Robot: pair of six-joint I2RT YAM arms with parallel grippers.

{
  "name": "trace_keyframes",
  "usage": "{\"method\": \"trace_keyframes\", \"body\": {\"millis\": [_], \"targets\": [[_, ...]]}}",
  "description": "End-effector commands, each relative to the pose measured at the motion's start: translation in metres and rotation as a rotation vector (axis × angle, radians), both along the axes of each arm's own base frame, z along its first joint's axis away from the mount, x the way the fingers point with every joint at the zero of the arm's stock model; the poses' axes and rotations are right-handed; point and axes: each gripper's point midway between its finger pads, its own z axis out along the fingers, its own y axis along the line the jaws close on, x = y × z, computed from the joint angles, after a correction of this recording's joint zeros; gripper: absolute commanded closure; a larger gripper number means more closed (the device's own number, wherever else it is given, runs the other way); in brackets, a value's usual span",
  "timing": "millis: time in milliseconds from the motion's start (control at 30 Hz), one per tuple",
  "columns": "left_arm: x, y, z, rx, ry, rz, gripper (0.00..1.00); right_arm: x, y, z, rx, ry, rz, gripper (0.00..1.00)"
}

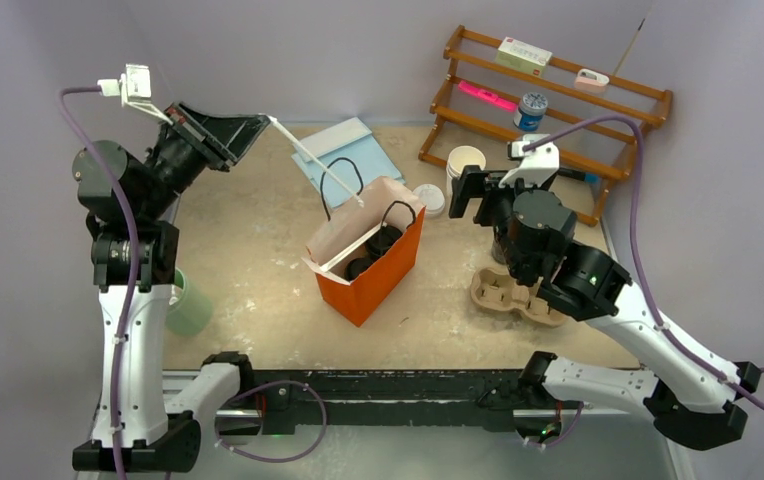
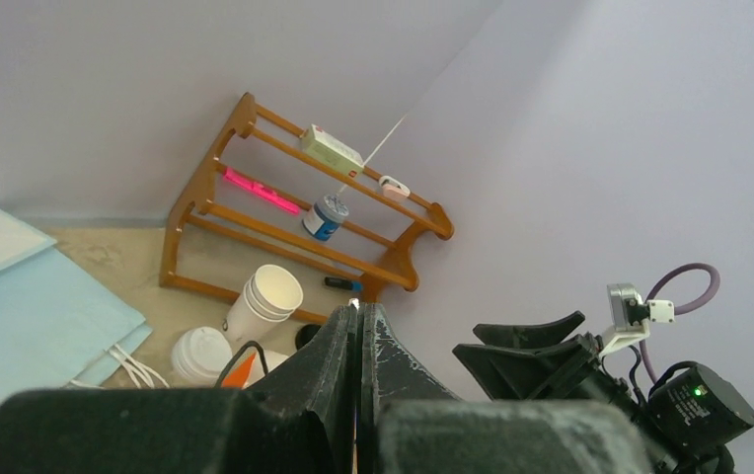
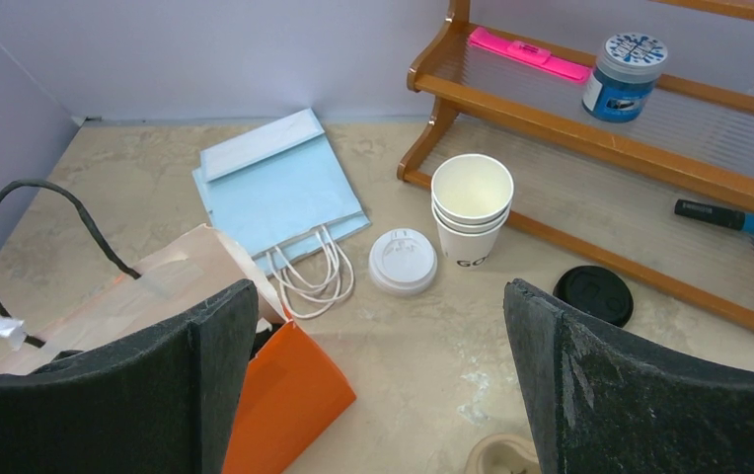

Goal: Pack the takeout coffee
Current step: Place the straw in the takeout bag.

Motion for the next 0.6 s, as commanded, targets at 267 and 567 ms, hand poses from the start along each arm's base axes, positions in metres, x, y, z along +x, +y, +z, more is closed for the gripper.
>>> {"method": "trace_keyframes", "body": {"millis": [267, 567], "targets": [[0.01, -0.054, 0.01, 0.033, -0.082, -0.054, 1.0, 0.001, -0.005, 0.004, 0.013, -0.011, -0.025, 0.05], [0.014, -0.057, -0.016, 0.139, -0.062, 0.03, 1.0, 0.002, -0.005, 0.005, 0.019, -0.017, -0.03, 0.04]]}}
